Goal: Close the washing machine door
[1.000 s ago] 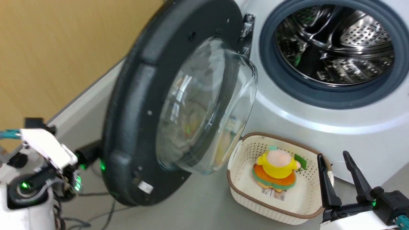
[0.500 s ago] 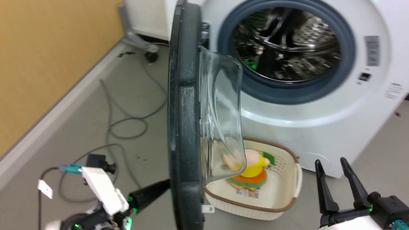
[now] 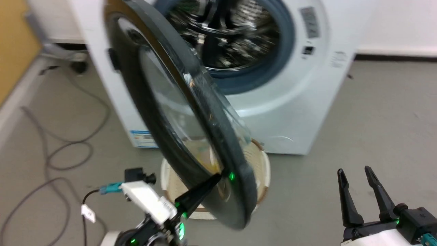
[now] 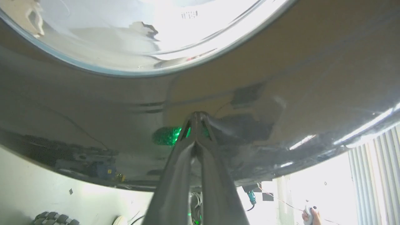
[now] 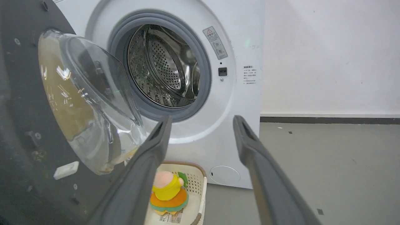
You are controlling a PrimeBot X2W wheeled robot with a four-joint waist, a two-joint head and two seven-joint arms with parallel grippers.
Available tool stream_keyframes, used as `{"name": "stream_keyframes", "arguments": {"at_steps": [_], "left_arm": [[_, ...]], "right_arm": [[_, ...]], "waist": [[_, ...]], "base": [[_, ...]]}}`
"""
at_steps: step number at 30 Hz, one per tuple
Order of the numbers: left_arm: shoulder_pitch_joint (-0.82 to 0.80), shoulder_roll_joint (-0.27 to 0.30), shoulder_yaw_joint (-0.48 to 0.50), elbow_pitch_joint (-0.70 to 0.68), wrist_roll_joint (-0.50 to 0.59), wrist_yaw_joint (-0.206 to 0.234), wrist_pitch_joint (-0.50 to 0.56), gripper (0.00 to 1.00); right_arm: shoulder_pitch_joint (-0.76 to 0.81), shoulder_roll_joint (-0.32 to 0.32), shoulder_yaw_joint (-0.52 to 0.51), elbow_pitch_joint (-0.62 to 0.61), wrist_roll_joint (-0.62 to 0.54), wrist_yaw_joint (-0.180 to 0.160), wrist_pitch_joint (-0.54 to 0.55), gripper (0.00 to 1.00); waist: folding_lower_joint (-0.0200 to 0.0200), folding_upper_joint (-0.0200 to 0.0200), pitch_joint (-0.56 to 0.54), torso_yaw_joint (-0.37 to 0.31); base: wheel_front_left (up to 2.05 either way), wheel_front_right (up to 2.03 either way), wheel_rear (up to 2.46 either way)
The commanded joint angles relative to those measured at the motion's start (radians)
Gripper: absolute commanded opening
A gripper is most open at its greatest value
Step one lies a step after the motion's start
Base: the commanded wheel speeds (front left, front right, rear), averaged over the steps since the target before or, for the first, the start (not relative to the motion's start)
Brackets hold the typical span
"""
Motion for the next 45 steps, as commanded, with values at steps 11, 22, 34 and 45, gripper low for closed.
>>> {"name": "stream_keyframes", "arguments": {"at_steps": [11, 22, 34, 45], "left_arm": [[-0.269, -0.003, -0.167, 0.185, -0.108, -0.058, -0.366, 0.00], [-0.565, -0.003, -0.298, 0.459, -0.217, -0.088, -0.667, 0.00], [-0.546, 0.021, -0.436, 0.526, -0.173, -0.135, -0.662, 0.00], [-0.388, 0.299, -0.597, 0.319, 0.337, -0.098, -0.877, 0.00]], "right_arm": [[-0.040, 0.009, 0.015, -0.002, 0.004, 0.001, -0.004, 1.00], [-0.057, 0.019, 0.036, 0.006, 0.008, 0.001, -0.004, 1.00], [-0.036, 0.023, 0.012, -0.002, 0.003, 0.001, -0.004, 1.00], [0.007, -0.002, 0.009, -0.012, 0.001, 0.001, -0.004, 1.00]], "waist": [[0.0000, 0.0000, 0.107, -0.234], [0.0000, 0.0000, 0.127, -0.308], [0.0000, 0.0000, 0.070, -0.209], [0.0000, 0.0000, -0.025, -0.066]], "base": [[0.00, 0.00, 0.00], [0.00, 0.00, 0.00], [0.00, 0.00, 0.00], [0.00, 0.00, 0.00]]}}
